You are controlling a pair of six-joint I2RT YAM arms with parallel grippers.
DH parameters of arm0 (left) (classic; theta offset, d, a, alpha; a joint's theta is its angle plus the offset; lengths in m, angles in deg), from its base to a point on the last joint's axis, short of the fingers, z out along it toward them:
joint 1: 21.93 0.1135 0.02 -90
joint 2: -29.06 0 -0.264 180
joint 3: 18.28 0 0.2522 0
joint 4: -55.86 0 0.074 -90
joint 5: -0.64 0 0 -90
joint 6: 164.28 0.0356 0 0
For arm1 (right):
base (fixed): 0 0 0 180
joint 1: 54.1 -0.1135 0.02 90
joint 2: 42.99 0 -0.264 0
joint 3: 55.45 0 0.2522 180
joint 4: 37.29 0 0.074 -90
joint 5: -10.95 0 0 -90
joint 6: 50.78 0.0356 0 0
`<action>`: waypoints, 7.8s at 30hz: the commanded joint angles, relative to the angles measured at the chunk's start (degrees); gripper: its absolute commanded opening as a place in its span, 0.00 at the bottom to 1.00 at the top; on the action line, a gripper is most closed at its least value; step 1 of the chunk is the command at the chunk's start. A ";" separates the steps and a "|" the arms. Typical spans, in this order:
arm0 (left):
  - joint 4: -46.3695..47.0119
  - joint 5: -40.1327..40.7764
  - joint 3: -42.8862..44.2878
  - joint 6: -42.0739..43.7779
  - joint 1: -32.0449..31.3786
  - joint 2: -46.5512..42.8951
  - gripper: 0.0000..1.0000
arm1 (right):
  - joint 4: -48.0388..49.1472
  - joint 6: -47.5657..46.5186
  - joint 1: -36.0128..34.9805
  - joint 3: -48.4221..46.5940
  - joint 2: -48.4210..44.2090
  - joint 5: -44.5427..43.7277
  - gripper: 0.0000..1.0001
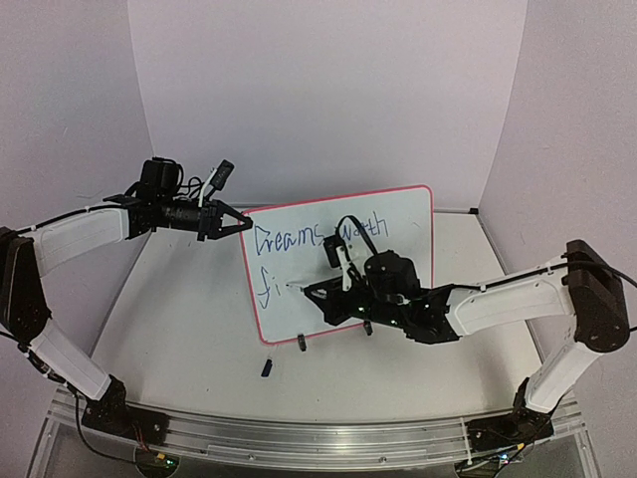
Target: Write a sentence on the whiteboard
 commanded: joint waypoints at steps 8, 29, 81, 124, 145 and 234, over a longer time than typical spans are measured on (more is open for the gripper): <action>-6.02 2.59 -0.85 6.21 -1.82 1.28 0.00 | 2.99 0.62 1.82 -2.77 2.40 0.45 0.00; -6.23 2.57 -0.78 6.30 -1.82 1.54 0.00 | 2.89 1.72 2.15 -0.21 3.41 3.88 0.00; -6.26 2.57 -0.77 6.25 -1.90 1.72 0.00 | 8.16 3.57 0.78 -1.42 2.70 7.32 0.00; -6.42 2.67 -0.69 6.39 -1.90 1.89 0.00 | 3.93 4.67 3.18 4.21 1.64 3.51 0.00; -6.38 2.60 -0.69 6.36 -1.99 1.80 0.00 | 4.66 1.67 3.11 2.70 -2.55 -1.64 0.00; -6.61 2.80 -0.69 6.46 -2.34 1.32 0.00 | -1.38 3.51 3.89 6.26 -8.80 -8.51 0.00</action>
